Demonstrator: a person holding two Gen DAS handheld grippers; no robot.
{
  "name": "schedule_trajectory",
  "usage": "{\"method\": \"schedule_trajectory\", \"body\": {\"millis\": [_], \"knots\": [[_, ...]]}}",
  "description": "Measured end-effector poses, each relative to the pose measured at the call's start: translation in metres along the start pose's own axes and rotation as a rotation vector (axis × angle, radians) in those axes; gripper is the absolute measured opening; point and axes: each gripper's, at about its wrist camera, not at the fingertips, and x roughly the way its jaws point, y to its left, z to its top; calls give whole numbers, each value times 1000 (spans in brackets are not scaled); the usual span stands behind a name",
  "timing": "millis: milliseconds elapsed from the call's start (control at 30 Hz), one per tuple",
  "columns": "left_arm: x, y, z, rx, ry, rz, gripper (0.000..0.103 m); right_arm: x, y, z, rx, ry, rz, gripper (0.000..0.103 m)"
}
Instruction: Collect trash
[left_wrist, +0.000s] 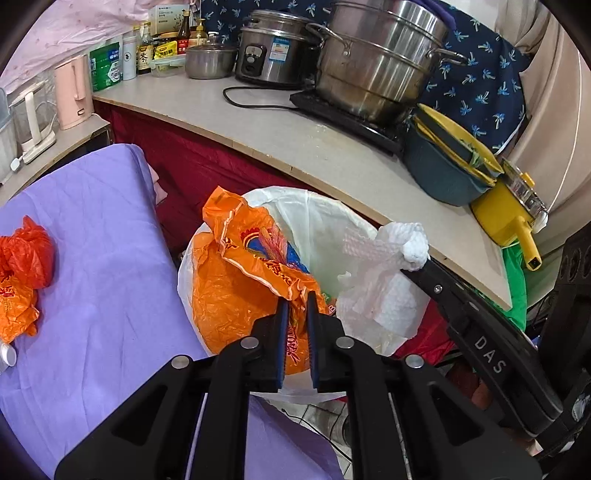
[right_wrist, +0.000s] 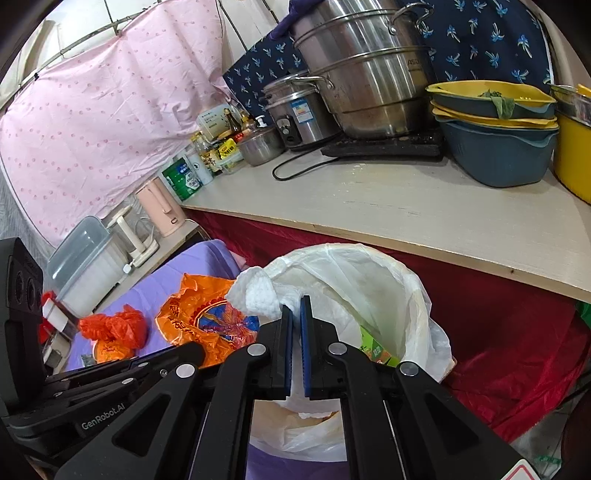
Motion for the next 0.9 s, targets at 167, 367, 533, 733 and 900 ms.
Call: {"method": "schedule_trajectory", "body": {"millis": [167,367,533,733,900], "knots": [[5,3,-2,-9,4,19,19,4,-1,-2,-9,3,-20,7],[-9,9,-4,-29,-53,65,60,0,4,-1,-3,-20,-34,23],[-22,14,-3,-32,-81,94,60,-6,13,2,-17,-42,-38,39],[-44,23,-8,-44,-121,135,60,-17,26,1,-49,-75,-44,56],[-61,33,-16,-63,-148,171,60,-22,40,-2,-77,-85,-50,65]]}}
